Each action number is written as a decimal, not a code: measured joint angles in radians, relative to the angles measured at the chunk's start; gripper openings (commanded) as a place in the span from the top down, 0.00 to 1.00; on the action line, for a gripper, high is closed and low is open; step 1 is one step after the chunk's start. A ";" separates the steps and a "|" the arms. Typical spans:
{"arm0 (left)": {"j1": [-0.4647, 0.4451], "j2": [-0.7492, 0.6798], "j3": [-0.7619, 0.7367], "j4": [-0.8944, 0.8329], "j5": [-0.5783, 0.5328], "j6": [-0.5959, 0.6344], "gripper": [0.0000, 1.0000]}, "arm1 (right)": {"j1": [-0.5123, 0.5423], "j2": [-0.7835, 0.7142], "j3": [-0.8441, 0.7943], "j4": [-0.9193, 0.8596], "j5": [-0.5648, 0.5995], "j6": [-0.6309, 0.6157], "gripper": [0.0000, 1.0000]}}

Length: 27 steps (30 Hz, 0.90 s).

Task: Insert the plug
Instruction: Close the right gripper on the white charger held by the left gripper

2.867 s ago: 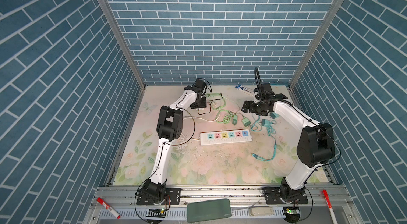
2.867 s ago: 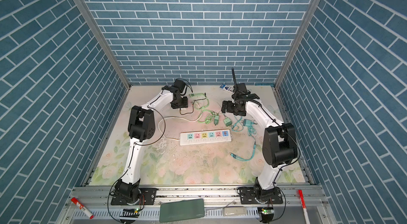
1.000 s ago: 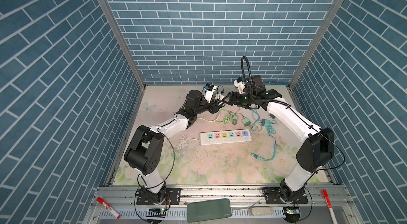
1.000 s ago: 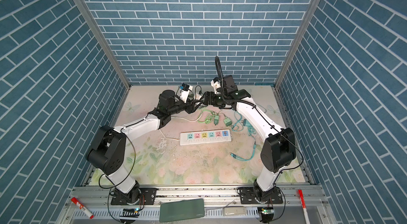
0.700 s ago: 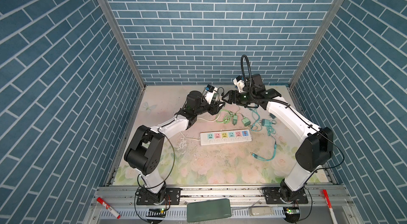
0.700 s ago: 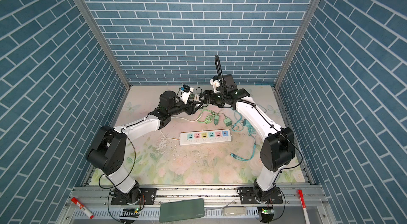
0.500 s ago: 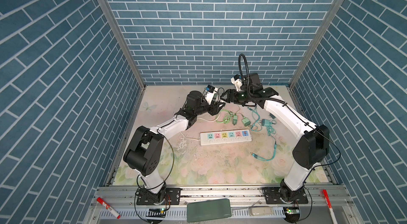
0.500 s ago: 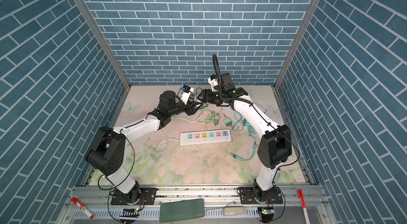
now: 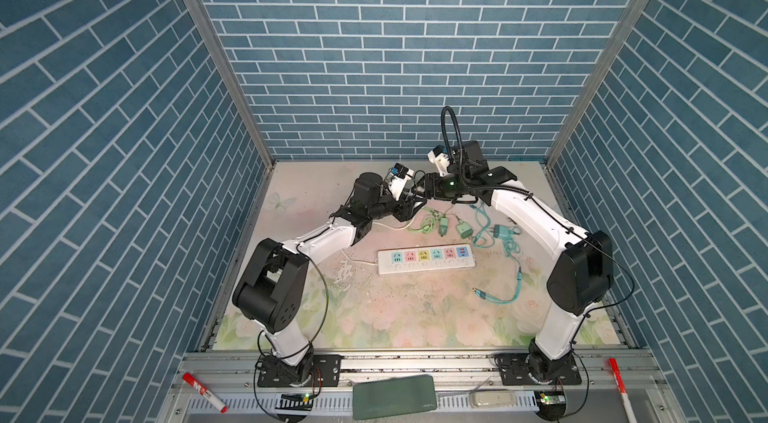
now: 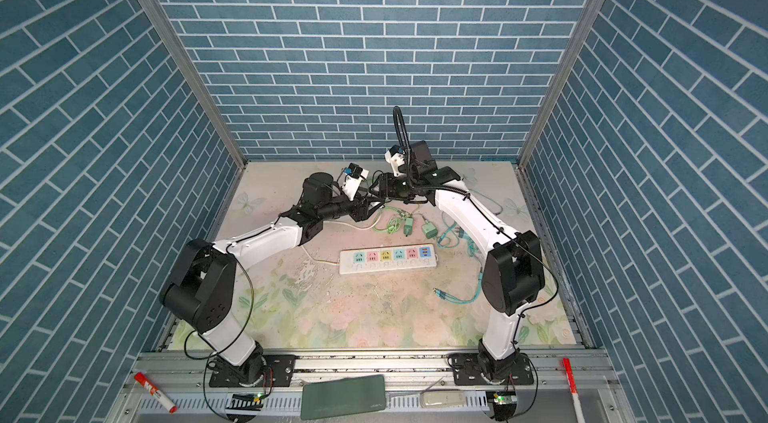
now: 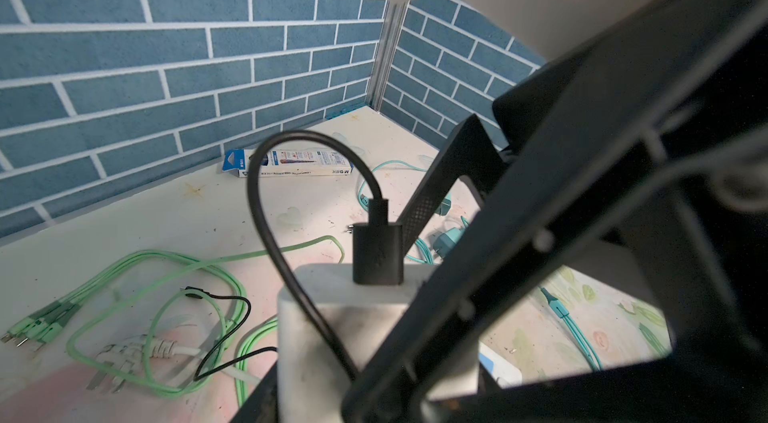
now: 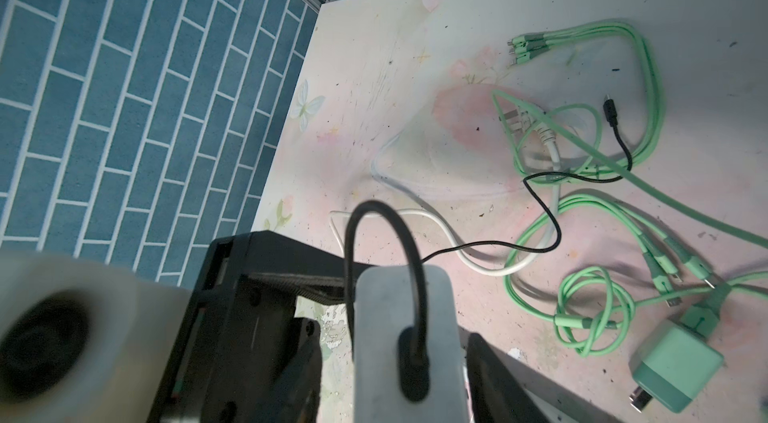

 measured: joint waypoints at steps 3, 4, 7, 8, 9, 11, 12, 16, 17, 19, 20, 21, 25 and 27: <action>-0.001 0.000 0.000 0.000 0.000 0.000 0.59 | 0.001 0.000 0.000 0.000 -0.010 -0.005 0.48; -0.001 0.000 0.000 0.000 0.000 0.000 0.59 | 0.001 0.000 0.000 0.000 -0.013 -0.007 0.49; -0.001 0.000 0.000 -0.001 0.001 0.000 0.59 | 0.002 0.000 0.000 0.000 -0.018 -0.013 0.49; -0.001 0.000 0.000 -0.002 0.001 0.000 0.59 | 0.002 0.000 0.000 0.000 -0.020 -0.017 0.49; -0.001 0.000 0.000 -0.003 0.001 0.000 0.59 | 0.002 0.000 0.000 -0.001 -0.020 -0.019 0.50; -0.001 0.000 0.000 -0.004 0.003 0.000 0.59 | 0.002 0.000 -0.002 -0.004 -0.020 -0.027 0.54; -0.001 0.000 0.000 -0.005 0.005 0.000 0.59 | 0.001 0.000 -0.002 -0.007 -0.019 -0.031 0.55; -0.001 0.000 0.000 -0.006 0.008 0.001 0.60 | -0.002 0.000 -0.002 -0.016 -0.016 -0.045 0.59; -0.001 0.000 0.000 -0.006 0.009 0.002 0.60 | -0.002 0.000 -0.002 -0.018 -0.016 -0.046 0.60; -0.001 0.000 0.000 -0.008 0.011 0.003 0.60 | -0.003 0.000 -0.002 -0.021 -0.014 -0.051 0.64; -0.001 0.000 0.000 -0.008 0.013 0.003 0.60 | -0.003 0.000 -0.002 -0.022 -0.015 -0.052 0.64; 0.000 0.000 0.000 -0.010 0.014 0.003 0.60 | -0.003 0.000 -0.002 -0.023 -0.016 -0.053 0.65; 0.000 0.000 0.000 -0.014 0.017 0.003 0.60 | -0.003 0.000 -0.002 -0.023 -0.020 -0.061 0.72; 0.000 0.000 0.000 -0.015 0.017 0.003 0.60 | -0.003 0.000 -0.002 -0.024 -0.020 -0.066 0.73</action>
